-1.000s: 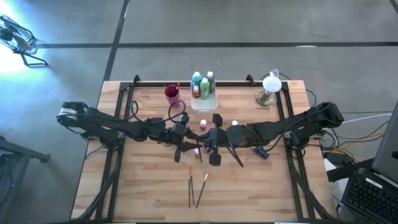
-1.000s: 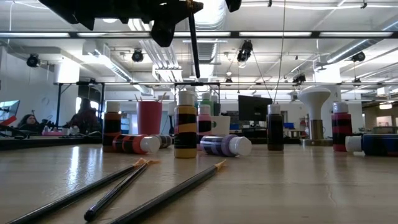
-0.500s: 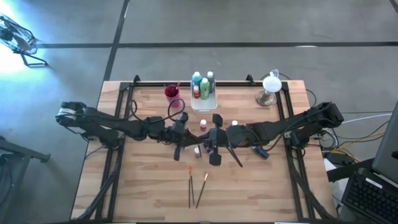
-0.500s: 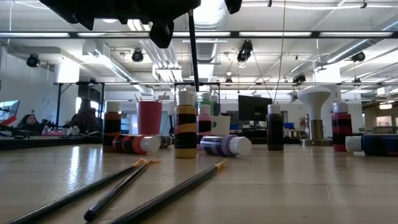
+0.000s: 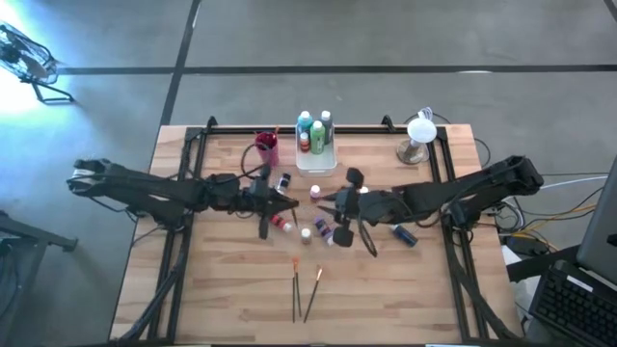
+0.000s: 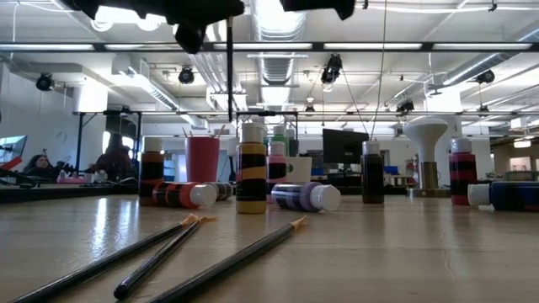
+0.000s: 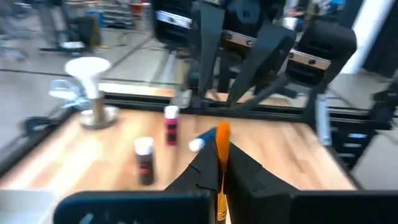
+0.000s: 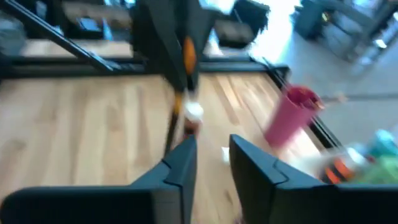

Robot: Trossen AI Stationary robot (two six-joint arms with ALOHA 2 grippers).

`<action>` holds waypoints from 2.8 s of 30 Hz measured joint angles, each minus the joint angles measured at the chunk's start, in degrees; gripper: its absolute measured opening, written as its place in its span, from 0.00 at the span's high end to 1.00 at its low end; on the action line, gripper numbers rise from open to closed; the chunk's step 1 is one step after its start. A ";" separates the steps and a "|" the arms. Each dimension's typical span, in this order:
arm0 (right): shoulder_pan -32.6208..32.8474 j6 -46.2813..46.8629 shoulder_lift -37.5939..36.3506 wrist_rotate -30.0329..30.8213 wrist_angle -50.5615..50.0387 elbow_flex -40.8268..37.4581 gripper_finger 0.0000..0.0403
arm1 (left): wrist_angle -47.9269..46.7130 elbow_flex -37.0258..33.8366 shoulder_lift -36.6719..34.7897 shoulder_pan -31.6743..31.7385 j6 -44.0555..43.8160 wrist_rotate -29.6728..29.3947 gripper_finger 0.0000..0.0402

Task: Pick & Place Paint Supplies
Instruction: Put the gold paint brush into the pink cup

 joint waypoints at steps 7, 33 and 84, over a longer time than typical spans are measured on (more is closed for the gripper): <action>0.02 8.18 -1.44 6.27 -11.74 -0.84 0.61 | -3.19 -0.07 -8.46 0.13 7.55 -9.88 0.98; -1.13 17.57 -6.40 17.65 -12.00 -14.27 0.64 | -3.78 -0.31 -8.57 37.17 11.49 -2.87 0.98; -4.50 16.87 -9.02 17.54 -11.13 -16.81 0.68 | 3.05 -6.72 6.24 41.79 5.68 -1.88 0.88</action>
